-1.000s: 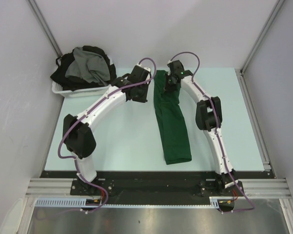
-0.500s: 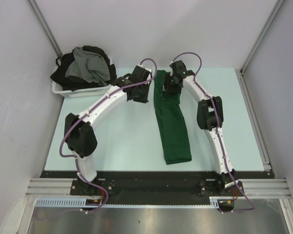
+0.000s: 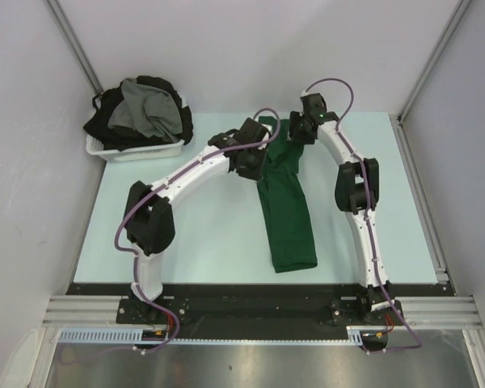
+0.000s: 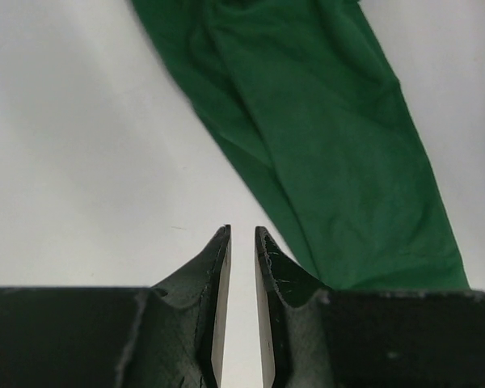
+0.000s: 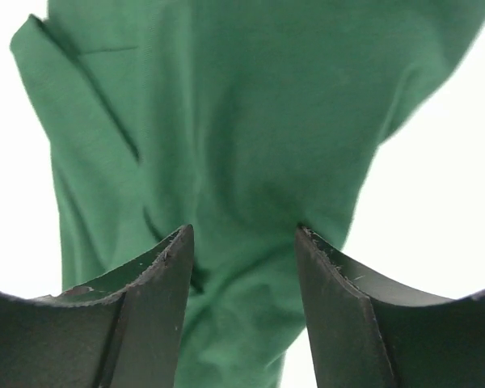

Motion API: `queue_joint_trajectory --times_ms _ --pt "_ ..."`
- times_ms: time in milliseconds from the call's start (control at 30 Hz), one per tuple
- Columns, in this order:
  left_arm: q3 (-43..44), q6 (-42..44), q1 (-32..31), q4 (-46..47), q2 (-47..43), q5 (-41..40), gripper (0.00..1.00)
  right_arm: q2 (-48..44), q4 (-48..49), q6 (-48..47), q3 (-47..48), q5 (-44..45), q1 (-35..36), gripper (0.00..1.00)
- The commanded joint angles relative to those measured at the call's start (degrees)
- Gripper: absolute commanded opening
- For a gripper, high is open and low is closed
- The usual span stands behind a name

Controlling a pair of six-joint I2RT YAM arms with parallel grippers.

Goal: Fold and stack the t-shirts
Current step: Rotate the tshirt 90 degrees

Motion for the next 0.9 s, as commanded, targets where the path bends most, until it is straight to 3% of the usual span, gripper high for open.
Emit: queue_joint_trajectory --times_ms 0,100,133,167,200,300,467,633,867 --pt "4.22 -2.12 -2.91 1.31 1.55 1.80 0.23 -1.71 1.00 -0.83 1.88 0.43 -0.79 0.57" --pt "4.22 -2.30 -4.85 1.39 2.51 1.80 0.21 -3.02 -0.31 -0.65 0.93 -0.36 -1.14 0.50" --pt "4.31 -2.22 -5.11 1.74 2.78 1.80 0.21 -5.46 -0.67 -0.74 -0.13 -0.54 -0.97 0.43" --pt "4.57 -2.21 -5.38 1.75 3.30 1.80 0.21 -7.40 -0.67 -0.74 -1.70 -0.63 -0.97 0.23" --pt "4.57 -2.21 -5.38 1.92 3.57 1.45 0.20 -9.34 -0.50 -0.48 -3.89 -1.06 -0.97 0.16" --pt "6.59 -0.64 -5.20 2.45 5.41 -1.09 0.20 -18.39 1.00 -0.92 -13.12 -0.72 -0.53 0.04" --pt "14.49 -1.50 -1.70 1.66 10.77 -0.93 0.20 -31.64 0.91 -1.44 -25.17 -0.28 -0.79 0.00" --pt "19.94 -3.18 3.57 2.54 16.39 0.57 0.20 -39.93 -3.29 0.13 -32.20 -1.94 -0.62 0.00" --pt "26.80 -4.76 7.89 4.37 24.83 3.28 0.20 -50.74 -4.98 2.42 -50.55 -3.87 2.37 0.00"
